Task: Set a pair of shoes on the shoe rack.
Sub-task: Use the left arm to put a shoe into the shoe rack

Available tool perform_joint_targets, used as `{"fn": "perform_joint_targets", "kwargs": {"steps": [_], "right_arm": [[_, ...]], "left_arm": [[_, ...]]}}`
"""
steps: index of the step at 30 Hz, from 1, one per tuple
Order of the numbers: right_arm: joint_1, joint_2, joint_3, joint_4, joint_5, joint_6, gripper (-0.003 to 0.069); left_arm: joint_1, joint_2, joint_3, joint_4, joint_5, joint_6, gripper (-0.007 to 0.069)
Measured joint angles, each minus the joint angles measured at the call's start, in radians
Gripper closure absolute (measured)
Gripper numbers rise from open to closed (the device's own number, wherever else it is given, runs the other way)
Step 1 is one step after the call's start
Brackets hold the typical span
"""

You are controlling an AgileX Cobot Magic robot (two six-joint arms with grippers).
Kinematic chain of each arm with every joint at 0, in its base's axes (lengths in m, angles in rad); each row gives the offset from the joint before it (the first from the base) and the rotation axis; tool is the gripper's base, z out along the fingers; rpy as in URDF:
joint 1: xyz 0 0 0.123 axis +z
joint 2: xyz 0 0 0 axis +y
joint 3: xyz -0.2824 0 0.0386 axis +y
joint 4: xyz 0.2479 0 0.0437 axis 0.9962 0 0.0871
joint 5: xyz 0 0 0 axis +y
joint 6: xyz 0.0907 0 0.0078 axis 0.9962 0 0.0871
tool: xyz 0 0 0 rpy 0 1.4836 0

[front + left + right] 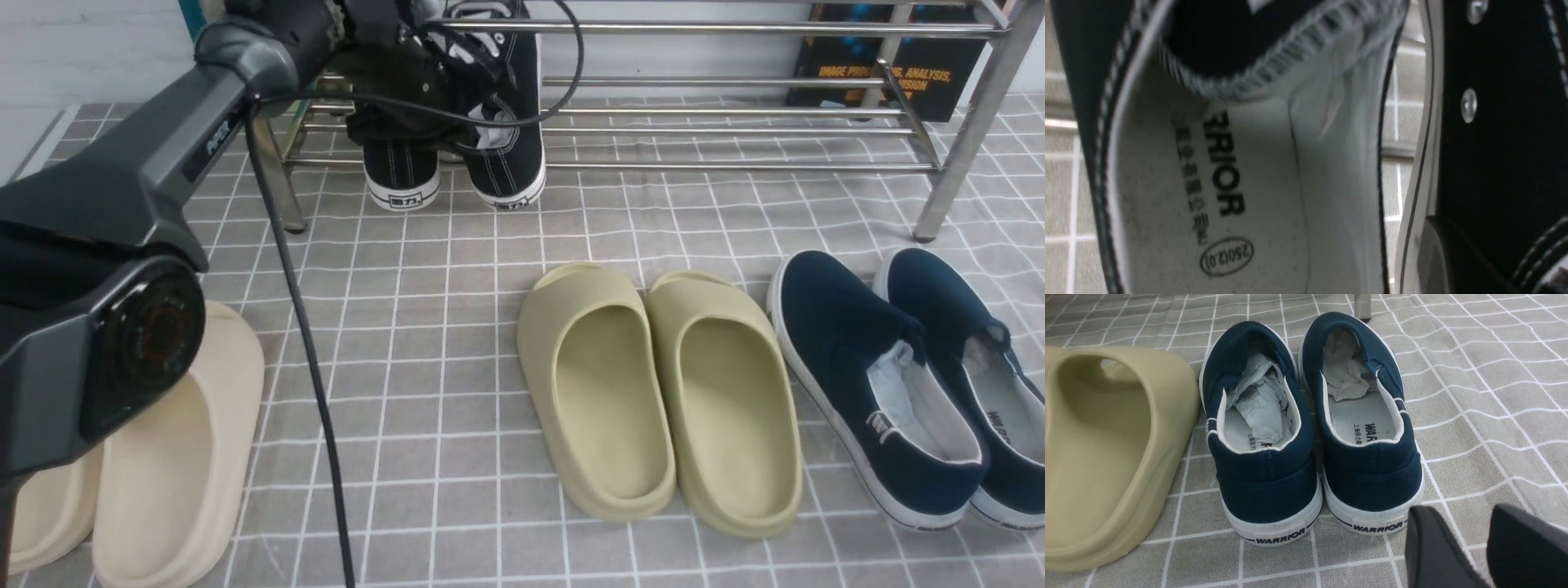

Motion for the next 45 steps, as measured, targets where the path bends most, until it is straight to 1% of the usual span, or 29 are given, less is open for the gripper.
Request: {"fn": "perform_joint_targets", "kwargs": {"steps": [2,4,5,6,8,9,10,13,14,16,17,21,22,24,27,32,35,41,44,45], "right_arm": [[0.000,0.000,0.000,0.000,0.000,0.000,0.0412],[0.000,0.000,0.000,0.000,0.000,0.000,0.0412],[0.000,0.000,0.000,0.000,0.000,0.000,0.0412],[0.000,0.000,0.000,0.000,0.000,0.000,0.0412],[0.000,0.000,0.000,0.000,0.000,0.000,0.0412],[0.000,0.000,0.000,0.000,0.000,0.000,0.0412],[0.000,0.000,0.000,0.000,0.000,0.000,0.0412],[0.000,0.000,0.000,0.000,0.000,0.000,0.0412],[0.000,0.000,0.000,0.000,0.000,0.000,0.0412],[0.000,0.000,0.000,0.000,0.000,0.000,0.0412],[0.000,0.000,0.000,0.000,0.000,0.000,0.0412],[0.000,0.000,0.000,0.000,0.000,0.000,0.0412],[0.000,0.000,0.000,0.000,0.000,0.000,0.0412],[0.000,0.000,0.000,0.000,0.000,0.000,0.0412],[0.000,0.000,0.000,0.000,0.000,0.000,0.0412],[0.000,0.000,0.000,0.000,0.000,0.000,0.0412],[0.000,0.000,0.000,0.000,0.000,0.000,0.0412],[0.000,0.000,0.000,0.000,0.000,0.000,0.0412],[0.000,0.000,0.000,0.000,0.000,0.000,0.0412],[0.000,0.000,0.000,0.000,0.000,0.000,0.0412]], "left_arm": [[0.000,0.000,0.000,0.004,-0.004,0.001,0.0603],[0.003,0.000,-0.005,0.022,-0.023,0.002,0.0558],[0.003,0.000,-0.005,0.024,-0.025,0.002,0.0549],[0.005,0.000,-0.008,0.033,-0.033,0.003,0.0509],[0.006,-0.001,-0.010,0.037,-0.038,0.003,0.0456],[0.006,-0.002,-0.010,0.038,-0.038,0.003,0.0452],[0.006,-0.004,-0.010,0.049,-0.033,0.003,0.0412],[0.005,-0.013,-0.011,0.060,0.005,0.003,0.0393],[0.005,-0.021,-0.011,0.068,0.025,0.003,0.0396],[0.005,-0.050,-0.011,0.089,0.083,0.003,0.0427],[0.005,-0.053,-0.011,0.092,0.088,0.003,0.0431],[0.005,-0.151,-0.011,0.175,0.217,0.035,0.0546],[0.005,-0.188,-0.013,0.209,0.251,0.038,0.0588],[0.005,-0.233,-0.013,0.257,0.311,0.048,0.0638],[0.005,-0.268,0.007,0.289,0.355,0.064,0.0638],[0.005,-0.264,0.126,0.292,0.355,0.072,0.0638],[0.005,-0.212,0.224,0.287,0.283,0.073,0.0638],[0.005,-0.124,0.245,0.289,0.156,0.071,0.0638],[0.005,-0.117,0.245,0.303,0.125,0.037,0.0638],[0.005,-0.117,0.245,0.312,0.117,0.004,0.0638]]}}
